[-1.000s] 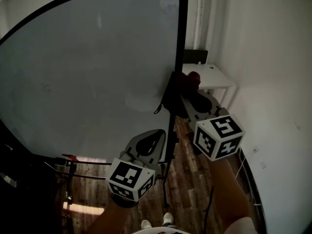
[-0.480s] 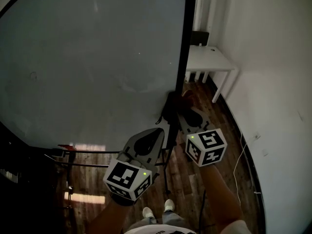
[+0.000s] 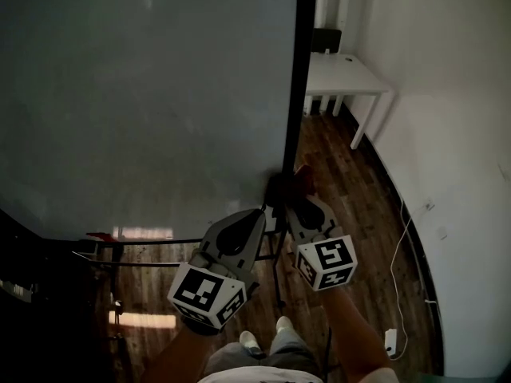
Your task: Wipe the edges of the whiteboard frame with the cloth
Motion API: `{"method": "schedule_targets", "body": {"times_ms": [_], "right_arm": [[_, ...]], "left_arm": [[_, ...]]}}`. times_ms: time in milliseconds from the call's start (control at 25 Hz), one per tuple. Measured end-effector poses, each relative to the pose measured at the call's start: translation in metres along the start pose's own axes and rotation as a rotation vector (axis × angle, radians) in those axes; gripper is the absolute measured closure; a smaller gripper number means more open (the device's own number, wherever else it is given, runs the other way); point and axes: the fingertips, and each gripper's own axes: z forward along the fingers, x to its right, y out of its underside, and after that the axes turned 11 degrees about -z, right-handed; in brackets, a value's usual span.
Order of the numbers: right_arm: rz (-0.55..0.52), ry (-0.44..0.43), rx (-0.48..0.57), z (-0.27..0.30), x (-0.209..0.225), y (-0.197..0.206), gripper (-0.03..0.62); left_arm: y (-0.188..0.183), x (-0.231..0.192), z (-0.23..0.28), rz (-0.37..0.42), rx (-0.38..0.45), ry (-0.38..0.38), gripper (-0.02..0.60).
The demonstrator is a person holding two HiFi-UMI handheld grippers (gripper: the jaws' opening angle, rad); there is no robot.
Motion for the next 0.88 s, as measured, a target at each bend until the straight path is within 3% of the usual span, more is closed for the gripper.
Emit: {"method": "schedule_targets", "body": {"times_ms": [520, 880], "right_arm": [[0.042, 0.006, -0.106, 0.005, -0.026, 0.153, 0.549], [0.040, -0.014, -0.150, 0.019, -0.044, 0.226, 0.549]], "left_arm": [[0.081, -0.024, 0.005, -0.002, 0.010, 0.020, 0.574], [0.125, -0.050, 0.003, -0.005, 0.003, 0.005, 0.574]]}}
